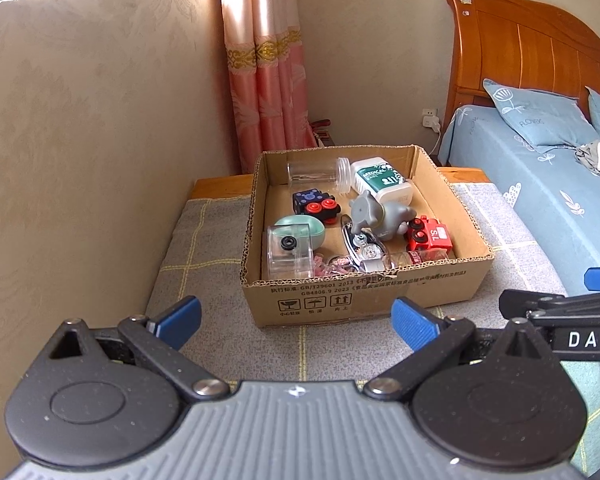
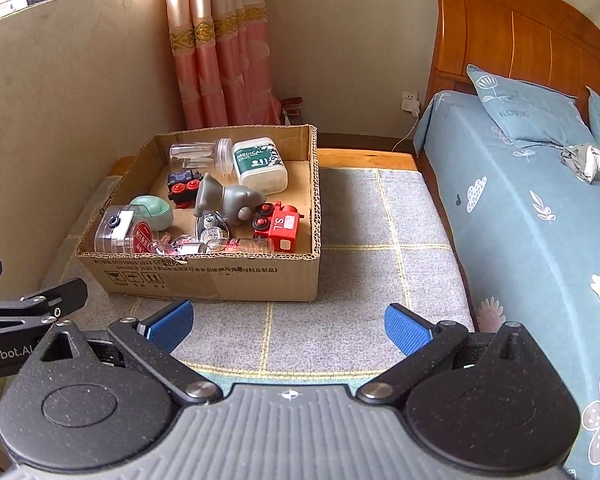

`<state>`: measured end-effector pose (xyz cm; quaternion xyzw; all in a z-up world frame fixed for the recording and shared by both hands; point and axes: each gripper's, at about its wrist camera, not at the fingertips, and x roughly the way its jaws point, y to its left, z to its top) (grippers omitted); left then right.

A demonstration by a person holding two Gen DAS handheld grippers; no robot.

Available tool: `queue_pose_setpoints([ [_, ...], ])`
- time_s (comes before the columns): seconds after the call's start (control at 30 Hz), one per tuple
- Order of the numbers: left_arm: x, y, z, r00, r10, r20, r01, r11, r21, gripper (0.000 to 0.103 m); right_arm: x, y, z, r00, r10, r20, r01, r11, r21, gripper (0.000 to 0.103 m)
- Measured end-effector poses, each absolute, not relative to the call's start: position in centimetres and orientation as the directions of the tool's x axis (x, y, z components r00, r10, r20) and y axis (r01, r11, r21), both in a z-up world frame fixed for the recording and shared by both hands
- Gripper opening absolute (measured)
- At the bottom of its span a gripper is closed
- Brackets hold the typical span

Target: Organize rigid objects

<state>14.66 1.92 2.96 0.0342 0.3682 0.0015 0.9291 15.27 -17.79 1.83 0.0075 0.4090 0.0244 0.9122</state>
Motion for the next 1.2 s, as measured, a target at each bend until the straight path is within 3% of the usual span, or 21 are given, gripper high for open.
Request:
queue_pose_setpoints([
  [1.2,14.07,1.48,3.59,0.730,0.029,-0.683,0.020,0.998,0.063,0.101,14.59,-17.86,2.65,0.687,0.049,-0.725,-0.034,0.999,0.034,0.103],
])
